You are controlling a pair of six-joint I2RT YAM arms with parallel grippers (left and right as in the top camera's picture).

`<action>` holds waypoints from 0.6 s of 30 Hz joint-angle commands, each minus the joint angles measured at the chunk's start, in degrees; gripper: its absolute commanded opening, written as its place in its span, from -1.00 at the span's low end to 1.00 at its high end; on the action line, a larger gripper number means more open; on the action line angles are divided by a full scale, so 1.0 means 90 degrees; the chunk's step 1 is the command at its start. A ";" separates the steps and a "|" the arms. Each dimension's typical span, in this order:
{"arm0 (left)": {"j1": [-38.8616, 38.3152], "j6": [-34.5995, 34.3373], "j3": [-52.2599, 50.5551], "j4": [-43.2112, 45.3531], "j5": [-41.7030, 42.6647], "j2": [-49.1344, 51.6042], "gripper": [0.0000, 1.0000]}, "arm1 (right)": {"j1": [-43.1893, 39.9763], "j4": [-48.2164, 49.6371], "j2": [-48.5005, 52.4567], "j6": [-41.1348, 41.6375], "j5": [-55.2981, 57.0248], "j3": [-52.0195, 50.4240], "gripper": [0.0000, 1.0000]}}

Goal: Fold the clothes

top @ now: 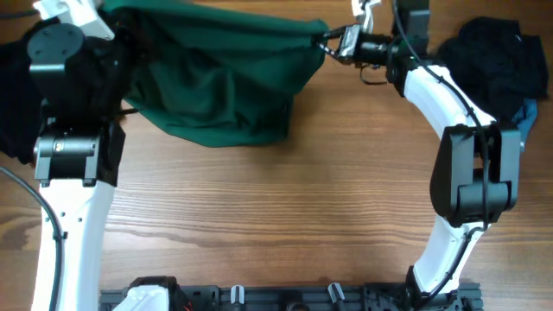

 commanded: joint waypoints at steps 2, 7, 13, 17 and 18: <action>0.0138 0.0078 0.0138 0.0192 -0.0338 -0.0138 -0.92 | -0.0194 -0.1166 0.0053 -0.2174 0.2982 0.0049 -0.91; 0.0138 0.0078 0.0138 0.0170 -0.0362 -0.0087 -0.92 | -0.0202 -0.2120 -0.0182 -0.2924 0.3742 0.0656 -0.91; 0.0141 0.0080 0.0138 0.0175 -0.0466 0.0172 -0.92 | -0.0202 -0.3351 -0.0260 -0.3708 0.4155 0.2200 -0.91; 0.0153 0.0080 0.0138 0.0741 -0.0792 0.0469 -0.92 | -0.0362 -0.3638 -0.0265 -0.3827 0.4153 0.3208 -0.91; 0.0202 0.0078 0.0138 0.1061 -0.0792 0.0554 -0.92 | -0.0406 -0.3638 -0.0265 -0.3825 0.4153 0.3356 -0.91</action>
